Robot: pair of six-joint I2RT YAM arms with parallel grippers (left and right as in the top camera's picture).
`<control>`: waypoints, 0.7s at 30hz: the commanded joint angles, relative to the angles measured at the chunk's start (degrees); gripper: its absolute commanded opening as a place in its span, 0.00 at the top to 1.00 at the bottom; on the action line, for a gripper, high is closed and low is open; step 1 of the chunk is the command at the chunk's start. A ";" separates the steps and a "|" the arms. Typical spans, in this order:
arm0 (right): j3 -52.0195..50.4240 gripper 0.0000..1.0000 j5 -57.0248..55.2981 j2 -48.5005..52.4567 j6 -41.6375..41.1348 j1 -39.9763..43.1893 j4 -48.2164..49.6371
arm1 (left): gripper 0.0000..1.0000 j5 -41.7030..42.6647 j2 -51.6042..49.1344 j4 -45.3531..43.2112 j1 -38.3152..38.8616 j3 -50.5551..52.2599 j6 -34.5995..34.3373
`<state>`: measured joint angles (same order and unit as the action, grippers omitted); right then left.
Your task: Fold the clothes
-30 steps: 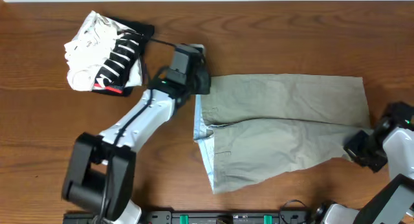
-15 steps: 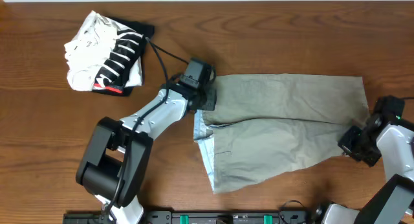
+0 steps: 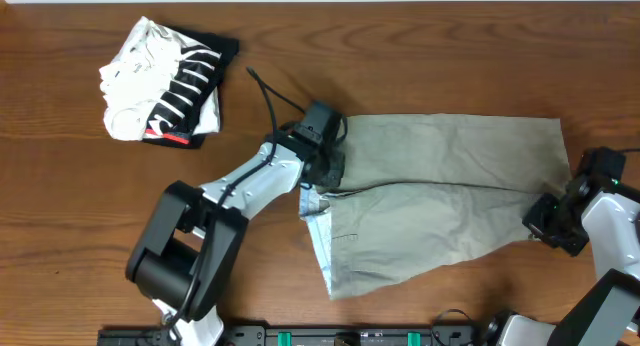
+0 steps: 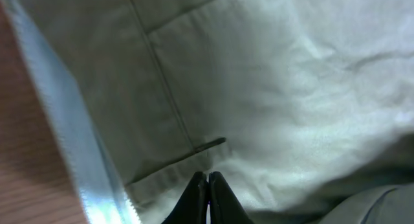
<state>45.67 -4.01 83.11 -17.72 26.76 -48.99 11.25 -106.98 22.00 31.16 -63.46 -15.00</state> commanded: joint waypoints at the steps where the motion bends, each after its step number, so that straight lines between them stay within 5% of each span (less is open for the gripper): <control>1: -0.15 0.99 0.87 0.28 0.63 -0.59 0.44 | 0.94 0.13 -1.73 0.50 -0.04 -0.46 -0.28; 10: -0.15 0.99 1.29 0.28 0.63 -0.59 0.83 | 0.94 0.11 -7.91 -1.99 0.04 -0.48 -0.31; 21: -0.15 0.99 1.31 0.28 0.63 -0.59 1.09 | 0.94 -6.23 -14.05 -17.07 -1.49 -0.48 -0.26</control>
<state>45.67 -3.42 83.11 -17.54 26.76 -48.10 10.85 -115.00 5.28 30.92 -66.37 -15.14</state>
